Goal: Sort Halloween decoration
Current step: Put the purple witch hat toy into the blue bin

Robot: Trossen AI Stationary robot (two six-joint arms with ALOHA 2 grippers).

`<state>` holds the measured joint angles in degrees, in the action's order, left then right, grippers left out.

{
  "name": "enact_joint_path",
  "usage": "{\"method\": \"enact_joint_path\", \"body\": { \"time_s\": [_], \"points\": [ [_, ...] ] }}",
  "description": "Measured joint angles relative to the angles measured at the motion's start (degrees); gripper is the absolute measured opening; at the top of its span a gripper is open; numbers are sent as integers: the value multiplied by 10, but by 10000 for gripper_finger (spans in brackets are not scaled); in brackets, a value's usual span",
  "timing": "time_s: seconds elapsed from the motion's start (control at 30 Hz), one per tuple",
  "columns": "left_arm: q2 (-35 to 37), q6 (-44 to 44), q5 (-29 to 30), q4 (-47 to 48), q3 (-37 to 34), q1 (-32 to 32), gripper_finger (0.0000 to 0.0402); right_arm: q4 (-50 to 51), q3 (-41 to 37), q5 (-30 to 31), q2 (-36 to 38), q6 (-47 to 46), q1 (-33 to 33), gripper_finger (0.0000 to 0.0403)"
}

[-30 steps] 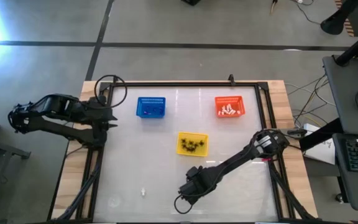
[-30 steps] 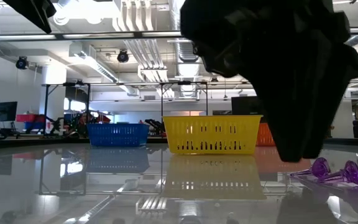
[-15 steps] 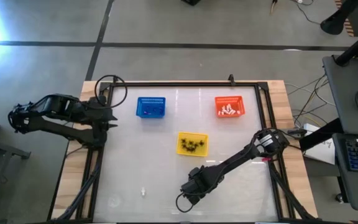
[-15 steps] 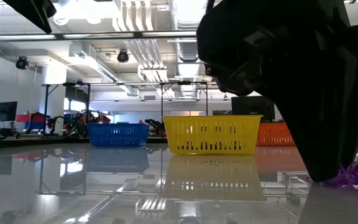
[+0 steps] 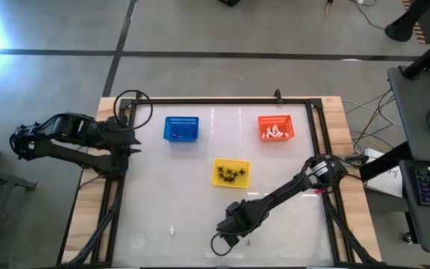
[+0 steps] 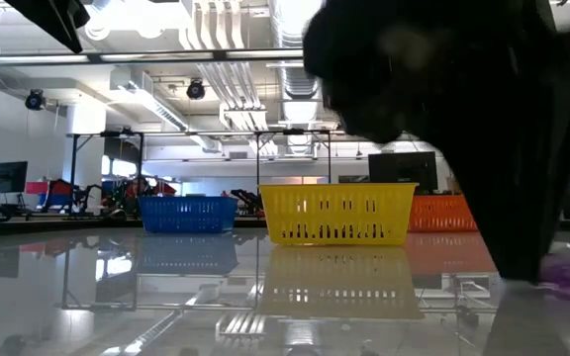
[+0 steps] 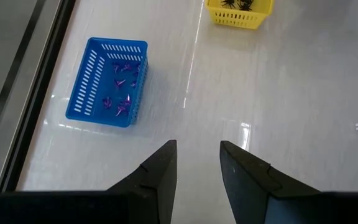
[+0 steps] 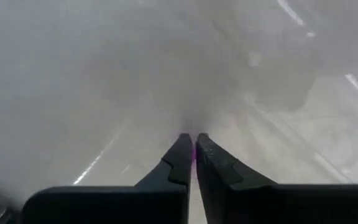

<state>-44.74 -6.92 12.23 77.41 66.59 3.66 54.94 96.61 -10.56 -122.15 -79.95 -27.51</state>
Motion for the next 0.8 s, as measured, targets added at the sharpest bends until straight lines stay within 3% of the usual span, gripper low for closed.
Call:
{"method": "enact_joint_path", "body": {
  "time_s": [0.57,0.8],
  "points": [
    [0,0,1,0,0,0,105,21,42,38,14,-10,0,8],
    [0,0,1,0,0,0,105,19,114,122,15,33,27,8]
  ]
}}
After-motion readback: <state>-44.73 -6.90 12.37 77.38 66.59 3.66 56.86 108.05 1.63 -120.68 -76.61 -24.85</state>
